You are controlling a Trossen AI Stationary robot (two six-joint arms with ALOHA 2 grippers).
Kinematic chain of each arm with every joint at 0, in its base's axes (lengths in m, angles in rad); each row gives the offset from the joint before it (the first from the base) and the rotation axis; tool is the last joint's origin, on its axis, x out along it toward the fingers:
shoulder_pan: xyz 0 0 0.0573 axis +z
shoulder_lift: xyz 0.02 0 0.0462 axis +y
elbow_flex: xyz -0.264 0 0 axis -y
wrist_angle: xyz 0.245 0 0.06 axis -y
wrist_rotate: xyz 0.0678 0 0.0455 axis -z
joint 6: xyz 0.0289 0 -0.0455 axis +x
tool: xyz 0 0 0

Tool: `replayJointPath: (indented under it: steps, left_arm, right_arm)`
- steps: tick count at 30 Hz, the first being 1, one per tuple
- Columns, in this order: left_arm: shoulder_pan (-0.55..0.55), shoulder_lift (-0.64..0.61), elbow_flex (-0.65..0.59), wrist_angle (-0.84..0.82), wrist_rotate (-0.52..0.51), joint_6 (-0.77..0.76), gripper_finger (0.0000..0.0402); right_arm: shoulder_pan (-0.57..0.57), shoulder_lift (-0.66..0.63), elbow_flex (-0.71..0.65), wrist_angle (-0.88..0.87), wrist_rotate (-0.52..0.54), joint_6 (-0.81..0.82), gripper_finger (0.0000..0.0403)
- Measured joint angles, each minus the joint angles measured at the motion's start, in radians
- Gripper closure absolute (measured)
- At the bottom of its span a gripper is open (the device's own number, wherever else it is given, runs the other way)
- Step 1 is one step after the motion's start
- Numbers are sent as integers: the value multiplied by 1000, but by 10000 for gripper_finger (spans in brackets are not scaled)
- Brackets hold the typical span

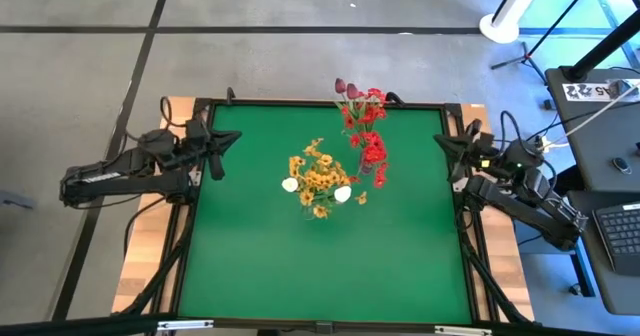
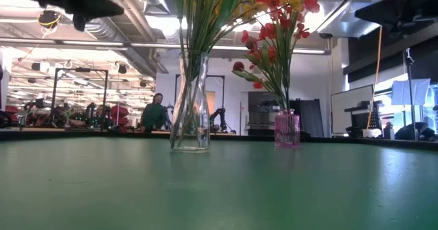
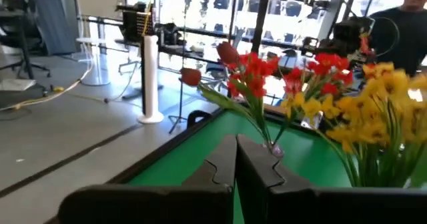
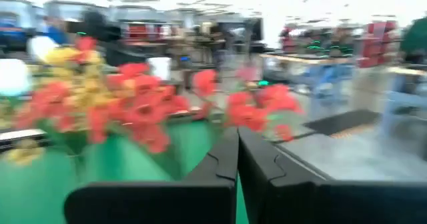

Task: Sort flowers into vase by color
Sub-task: Return to Home Position

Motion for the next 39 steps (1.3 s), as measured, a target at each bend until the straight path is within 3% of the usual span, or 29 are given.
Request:
replayJointPath:
  steps: [6, 10, 22, 34, 39]
  left_arm:
    - [2, -61, -124, 33, 39, -36, 401]
    - [1, -61, -170, 88, 91, -45, 401]
    - [1, -74, -186, 105, 116, -23, 401]
    - [2, -75, -464, 409, 118, -75, 401]
    - [2, -71, -467, 387, 119, -89, 401]
  right_arm:
    - [0, 16, -108, 215, -150, 64, 396]
    - [-1, -1, -189, 256, -105, 75, 400]
    - [-1, -1, -397, 438, -117, 97, 398]
    - [-1, 1, -412, 373, -148, 89, 397]
    - [0, 7, -413, 373, -150, 91, 397]
